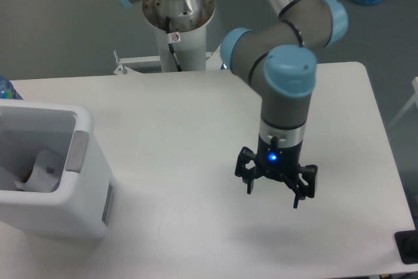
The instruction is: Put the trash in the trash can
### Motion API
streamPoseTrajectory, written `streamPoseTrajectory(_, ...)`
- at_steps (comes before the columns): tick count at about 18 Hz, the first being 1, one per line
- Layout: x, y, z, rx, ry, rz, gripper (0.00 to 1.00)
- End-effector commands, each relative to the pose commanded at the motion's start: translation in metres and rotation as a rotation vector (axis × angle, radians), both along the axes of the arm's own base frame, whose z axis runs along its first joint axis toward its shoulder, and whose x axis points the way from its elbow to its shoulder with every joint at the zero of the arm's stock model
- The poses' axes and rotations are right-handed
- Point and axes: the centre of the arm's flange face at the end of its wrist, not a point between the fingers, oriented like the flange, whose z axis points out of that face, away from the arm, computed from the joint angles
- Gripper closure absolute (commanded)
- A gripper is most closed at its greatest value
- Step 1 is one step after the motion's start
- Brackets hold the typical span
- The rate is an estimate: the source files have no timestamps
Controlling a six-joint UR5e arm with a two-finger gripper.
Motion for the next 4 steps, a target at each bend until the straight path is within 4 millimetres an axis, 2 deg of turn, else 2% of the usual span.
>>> streamPoseTrajectory(4, 0.0014, 0.0001, 0.0005, -0.009, -0.009, -0.001, 0.0)
